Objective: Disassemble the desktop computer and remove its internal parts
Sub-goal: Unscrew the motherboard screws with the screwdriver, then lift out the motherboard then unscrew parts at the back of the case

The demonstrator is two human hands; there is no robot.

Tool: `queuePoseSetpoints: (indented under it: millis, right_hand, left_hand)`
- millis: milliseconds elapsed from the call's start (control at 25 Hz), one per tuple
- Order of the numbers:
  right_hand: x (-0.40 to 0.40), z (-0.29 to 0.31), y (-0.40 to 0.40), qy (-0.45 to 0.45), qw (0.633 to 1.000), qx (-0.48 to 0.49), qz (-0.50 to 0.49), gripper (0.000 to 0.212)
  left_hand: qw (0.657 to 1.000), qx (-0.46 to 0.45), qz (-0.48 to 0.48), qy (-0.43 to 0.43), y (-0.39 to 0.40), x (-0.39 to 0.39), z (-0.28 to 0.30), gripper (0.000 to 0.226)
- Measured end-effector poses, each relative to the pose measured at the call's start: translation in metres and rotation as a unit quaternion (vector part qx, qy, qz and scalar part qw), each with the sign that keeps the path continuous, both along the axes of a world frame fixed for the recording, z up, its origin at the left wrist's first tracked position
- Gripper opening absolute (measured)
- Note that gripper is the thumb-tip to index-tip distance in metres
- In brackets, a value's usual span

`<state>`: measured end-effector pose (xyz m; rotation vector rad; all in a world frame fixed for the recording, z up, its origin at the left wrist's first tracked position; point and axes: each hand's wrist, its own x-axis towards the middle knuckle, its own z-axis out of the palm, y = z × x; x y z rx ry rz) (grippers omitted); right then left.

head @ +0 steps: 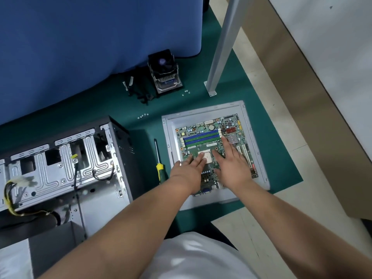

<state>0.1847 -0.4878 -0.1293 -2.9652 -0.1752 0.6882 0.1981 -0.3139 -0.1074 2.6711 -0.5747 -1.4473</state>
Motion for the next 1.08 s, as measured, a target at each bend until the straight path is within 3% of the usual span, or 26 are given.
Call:
queuePoseSetpoints:
  millis: [200,480,680,840,960,1080]
  right_hand:
    - [0.001,0.004,0.002,0.012,1.0,-0.004,-0.005,0.074]
    - [0.002,0.005,0.006,0.019,1.0,-0.025,0.001,0.075]
    - [0.003,0.009,0.001,0.075,0.996,-0.053,0.019,0.079]
    - [0.007,0.028,0.008,0.101,0.991,-0.078,0.03,0.083]
    - [-0.008,0.053,0.055,0.06,0.997,0.029,0.049,0.067]
    - [-0.041,0.085,0.131,0.133,0.967,0.214,0.028,0.069]
  left_hand:
    - [0.998,0.048,-0.036,0.001,-0.005,0.003,-0.003,0.101]
    - [0.998,0.043,-0.05,0.01,-0.005,0.013,0.009,0.091]
    - [0.988,-0.121,-0.026,-0.089,0.039,0.009,0.052,0.062]
    - [0.938,-0.255,0.004,-0.236,0.136,-0.03,0.084,0.049]
    - [0.9,-0.249,0.021,-0.357,0.223,-0.061,0.093,0.044]
    - [0.905,-0.133,0.087,-0.394,0.304,-0.093,0.088,0.052]
